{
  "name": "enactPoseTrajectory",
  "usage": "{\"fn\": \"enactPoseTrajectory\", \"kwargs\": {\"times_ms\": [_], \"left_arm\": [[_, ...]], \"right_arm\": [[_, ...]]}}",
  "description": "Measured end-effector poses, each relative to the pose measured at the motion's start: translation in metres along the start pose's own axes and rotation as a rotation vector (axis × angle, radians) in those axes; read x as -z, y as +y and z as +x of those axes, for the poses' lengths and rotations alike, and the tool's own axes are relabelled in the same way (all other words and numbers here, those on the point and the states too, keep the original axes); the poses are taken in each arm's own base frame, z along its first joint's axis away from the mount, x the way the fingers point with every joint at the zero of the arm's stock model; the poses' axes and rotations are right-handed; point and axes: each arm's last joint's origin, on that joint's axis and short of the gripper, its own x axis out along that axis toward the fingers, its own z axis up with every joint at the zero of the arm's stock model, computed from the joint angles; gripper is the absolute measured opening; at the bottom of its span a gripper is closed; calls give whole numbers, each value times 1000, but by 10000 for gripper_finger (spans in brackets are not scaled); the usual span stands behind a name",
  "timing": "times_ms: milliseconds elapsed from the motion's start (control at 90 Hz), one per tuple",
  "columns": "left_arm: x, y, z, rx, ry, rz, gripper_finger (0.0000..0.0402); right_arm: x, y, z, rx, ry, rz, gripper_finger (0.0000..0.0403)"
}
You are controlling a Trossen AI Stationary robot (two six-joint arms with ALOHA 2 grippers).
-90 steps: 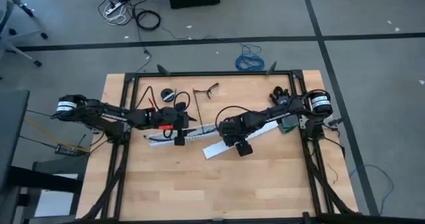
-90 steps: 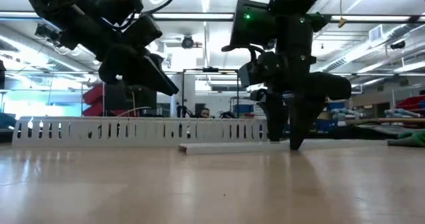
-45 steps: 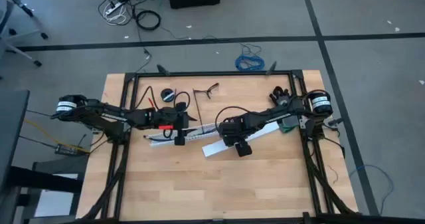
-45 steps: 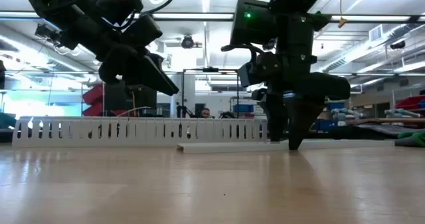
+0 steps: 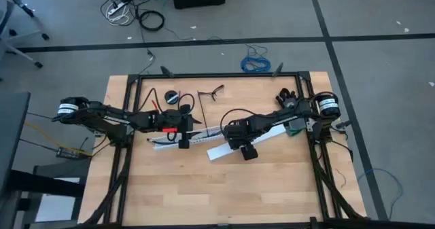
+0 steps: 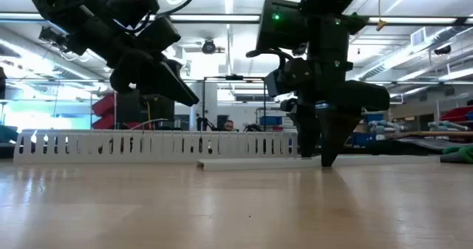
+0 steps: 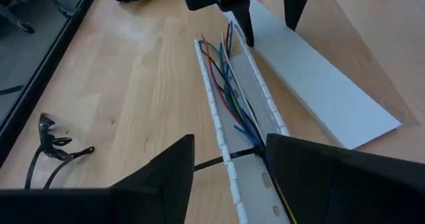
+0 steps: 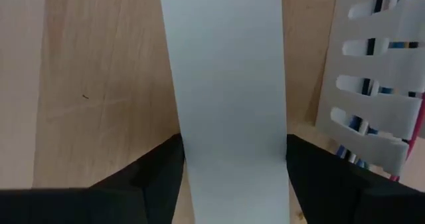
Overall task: Ziptie cables
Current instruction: Close the white cable duct
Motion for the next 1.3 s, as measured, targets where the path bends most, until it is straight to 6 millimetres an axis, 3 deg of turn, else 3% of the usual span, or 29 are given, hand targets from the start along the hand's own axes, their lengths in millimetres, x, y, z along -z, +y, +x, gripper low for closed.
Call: {"fn": "enactPoseTrajectory", "kwargs": {"times_ms": [267,789,1300], "left_arm": [[0,0,0,0,0,0,184],[0,0,0,0,0,0,184],[0,0,0,-1,1,3,184]], "right_arm": [[0,2,0,3,1,-6,255],[0,2,-1,5,1,-6,238],[-22,11,-23,0,-43,-26,204]]}}
